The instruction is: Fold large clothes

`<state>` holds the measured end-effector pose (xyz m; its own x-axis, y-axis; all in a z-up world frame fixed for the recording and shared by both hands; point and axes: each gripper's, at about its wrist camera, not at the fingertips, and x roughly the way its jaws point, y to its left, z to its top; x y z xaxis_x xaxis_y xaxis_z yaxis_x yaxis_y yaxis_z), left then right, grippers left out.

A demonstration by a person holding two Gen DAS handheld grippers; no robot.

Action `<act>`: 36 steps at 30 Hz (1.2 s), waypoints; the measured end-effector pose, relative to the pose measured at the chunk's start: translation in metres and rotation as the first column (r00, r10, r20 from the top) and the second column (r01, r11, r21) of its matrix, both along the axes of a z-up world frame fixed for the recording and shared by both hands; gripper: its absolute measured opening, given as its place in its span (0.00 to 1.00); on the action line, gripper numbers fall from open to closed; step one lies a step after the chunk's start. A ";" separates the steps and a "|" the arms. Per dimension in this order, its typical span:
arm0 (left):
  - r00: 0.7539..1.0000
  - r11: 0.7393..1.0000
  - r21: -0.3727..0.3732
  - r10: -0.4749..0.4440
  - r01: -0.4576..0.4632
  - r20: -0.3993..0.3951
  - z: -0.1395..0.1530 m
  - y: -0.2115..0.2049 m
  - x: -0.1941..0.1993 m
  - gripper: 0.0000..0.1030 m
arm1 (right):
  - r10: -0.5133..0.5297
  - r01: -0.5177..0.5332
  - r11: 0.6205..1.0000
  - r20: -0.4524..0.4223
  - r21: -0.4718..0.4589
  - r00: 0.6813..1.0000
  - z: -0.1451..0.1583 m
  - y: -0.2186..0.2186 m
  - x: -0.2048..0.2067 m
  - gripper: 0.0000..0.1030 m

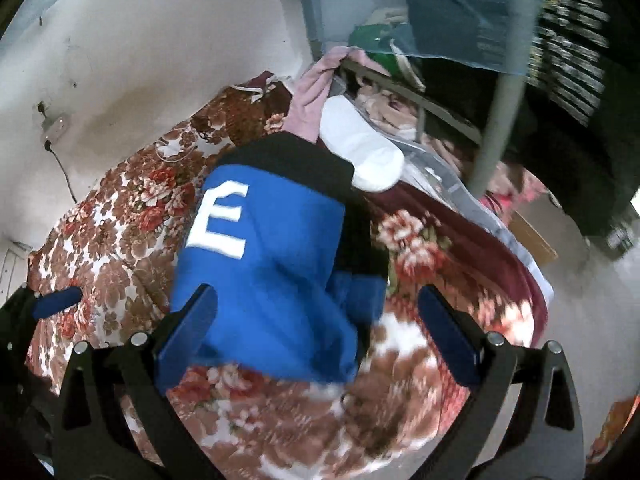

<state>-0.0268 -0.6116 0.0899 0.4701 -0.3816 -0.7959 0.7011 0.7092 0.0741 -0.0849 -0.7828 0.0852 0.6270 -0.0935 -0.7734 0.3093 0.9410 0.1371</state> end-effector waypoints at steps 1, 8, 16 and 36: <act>1.000 1.000 -0.013 -0.001 0.001 -0.006 0.002 0.006 -0.004 0.95 | -0.005 0.005 1.000 0.010 0.000 1.000 0.004 0.008 -0.009 0.95; 0.996 0.993 -0.087 0.085 -0.083 0.015 0.019 0.041 -0.041 0.95 | 0.048 -0.048 0.999 0.023 0.003 0.999 0.020 0.039 -0.059 0.95; 0.967 0.965 -0.101 0.247 -0.240 0.062 0.031 0.038 -0.053 0.95 | 0.136 -0.137 0.991 0.045 0.012 0.990 0.013 0.022 -0.072 0.95; 0.967 0.962 -0.109 0.254 -0.251 0.007 0.025 0.036 -0.084 0.95 | 0.143 -0.144 0.990 0.044 0.016 0.989 0.000 0.024 -0.108 0.95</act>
